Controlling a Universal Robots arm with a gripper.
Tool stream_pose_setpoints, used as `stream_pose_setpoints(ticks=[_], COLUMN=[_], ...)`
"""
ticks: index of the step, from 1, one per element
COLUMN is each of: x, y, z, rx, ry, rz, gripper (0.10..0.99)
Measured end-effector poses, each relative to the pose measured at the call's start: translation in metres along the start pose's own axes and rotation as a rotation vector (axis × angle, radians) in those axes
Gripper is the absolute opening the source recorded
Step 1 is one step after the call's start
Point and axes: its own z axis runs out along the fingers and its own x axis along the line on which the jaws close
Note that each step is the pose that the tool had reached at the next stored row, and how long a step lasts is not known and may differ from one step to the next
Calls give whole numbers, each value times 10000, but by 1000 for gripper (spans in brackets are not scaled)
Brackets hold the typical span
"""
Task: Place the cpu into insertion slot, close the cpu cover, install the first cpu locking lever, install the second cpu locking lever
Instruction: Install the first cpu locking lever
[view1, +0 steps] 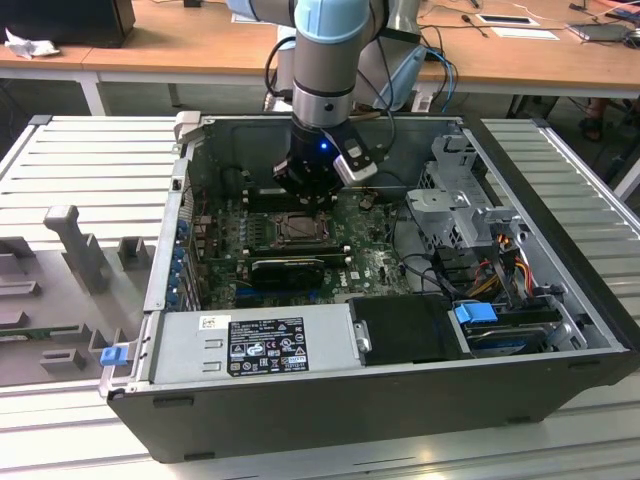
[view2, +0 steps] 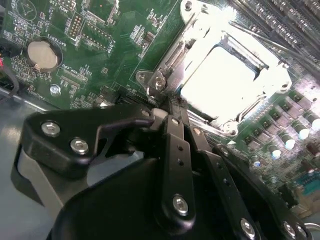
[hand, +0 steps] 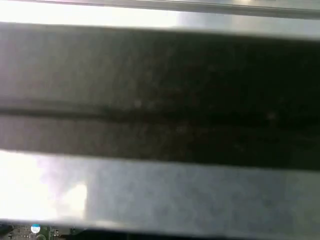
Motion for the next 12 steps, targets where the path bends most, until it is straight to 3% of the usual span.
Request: stream_pose_setpoints(ticks=[4,5,8,9,12], x=[0,0,-2,-1,-1], y=[0,1,3,2,3], z=[5,5,10,8,-11], rx=[-34,-97,-413,-460,-475], ry=[-6,-12,-35,-36,-37], rz=[1,-1,-8,-10,-8], gripper=[106,106,106,106,106])
